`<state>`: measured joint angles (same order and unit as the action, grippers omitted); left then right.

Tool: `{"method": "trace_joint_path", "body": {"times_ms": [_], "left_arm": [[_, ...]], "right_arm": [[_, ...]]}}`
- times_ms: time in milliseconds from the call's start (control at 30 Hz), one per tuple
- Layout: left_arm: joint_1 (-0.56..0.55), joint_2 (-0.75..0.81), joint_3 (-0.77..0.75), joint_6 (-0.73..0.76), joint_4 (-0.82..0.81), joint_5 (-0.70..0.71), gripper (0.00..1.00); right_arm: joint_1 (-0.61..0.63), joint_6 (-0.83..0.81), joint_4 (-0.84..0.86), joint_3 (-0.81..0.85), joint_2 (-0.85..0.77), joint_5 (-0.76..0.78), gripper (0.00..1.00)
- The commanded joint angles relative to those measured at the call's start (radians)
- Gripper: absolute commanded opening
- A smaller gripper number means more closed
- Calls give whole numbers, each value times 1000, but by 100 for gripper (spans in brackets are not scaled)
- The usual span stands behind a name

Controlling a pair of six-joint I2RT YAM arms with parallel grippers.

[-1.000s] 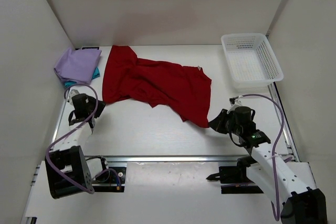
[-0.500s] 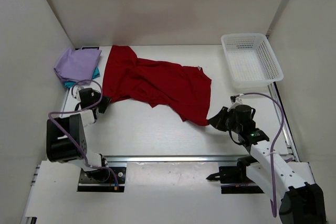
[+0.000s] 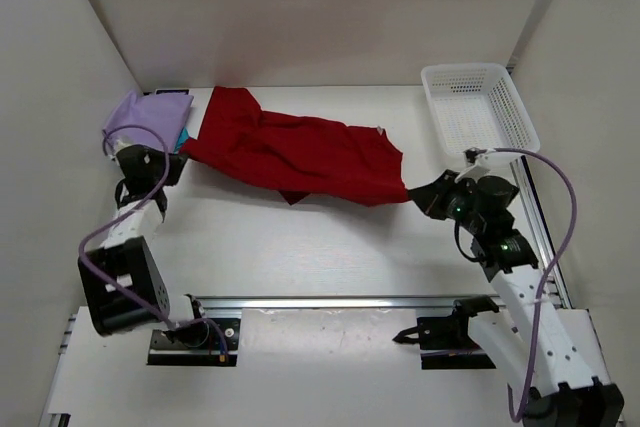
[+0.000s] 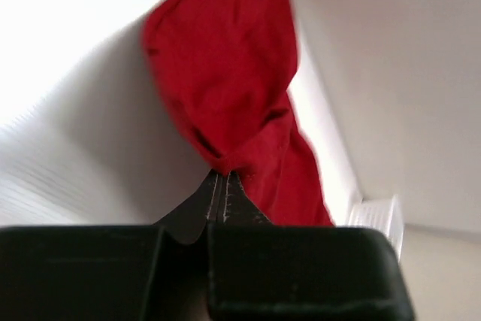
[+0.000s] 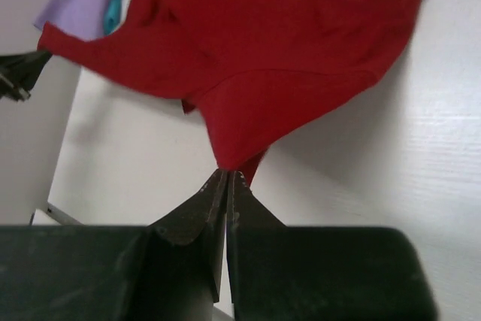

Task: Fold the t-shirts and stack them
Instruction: Flatten out the tshirt

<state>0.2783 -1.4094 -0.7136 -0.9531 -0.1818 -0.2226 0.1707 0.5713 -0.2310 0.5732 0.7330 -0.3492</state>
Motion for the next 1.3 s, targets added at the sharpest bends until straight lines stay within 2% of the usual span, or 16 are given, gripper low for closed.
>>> {"method": "trace_joint_path", "body": {"times_ms": [0,33,100,200,267,367,433,633,667,700,800,1000,1067,1133,1233,1267], "left_arm": [[68,122,18,56,82,-3,4],[67,139,61,60,87,-3,18],[70,158,127,60,91,-9,33],[183,176,236,19,38,-68,49],[231,171,232,43,47,-90,64],[182,193,209,112,119,20,90],[164,211,215,122,122,54,99],[107,153,218,100,53,63,99],[85,121,210,84,54,66,93],[79,90,200,77,47,86,72],[76,24,210,48,19,80,46],[47,-22,209,7,-45,77,60],[32,3,217,-27,-71,48,54],[0,51,201,-15,-52,80,42],[-56,76,142,43,31,201,42],[-62,72,126,78,38,219,49]], "right_arm": [[-57,-53,-137,36,-93,-22,0],[-50,-57,-152,24,-107,-25,0],[-8,-41,-215,-22,-132,-34,0],[62,-7,-295,-99,-213,16,0],[88,12,-318,-122,-268,73,0],[67,7,-289,-154,-238,29,0],[40,13,-222,-183,-212,-45,0],[70,12,-136,-200,-156,-36,0],[85,15,-117,-200,-138,-34,0],[104,21,-113,-202,-123,-25,0],[136,36,-79,-208,-113,6,0],[121,32,-30,-228,-84,-39,0],[122,30,-25,-233,-75,-37,0],[122,29,-22,-234,-70,-28,0],[109,30,-7,-231,-57,-42,0],[112,26,-10,-227,-49,-48,0]]}}
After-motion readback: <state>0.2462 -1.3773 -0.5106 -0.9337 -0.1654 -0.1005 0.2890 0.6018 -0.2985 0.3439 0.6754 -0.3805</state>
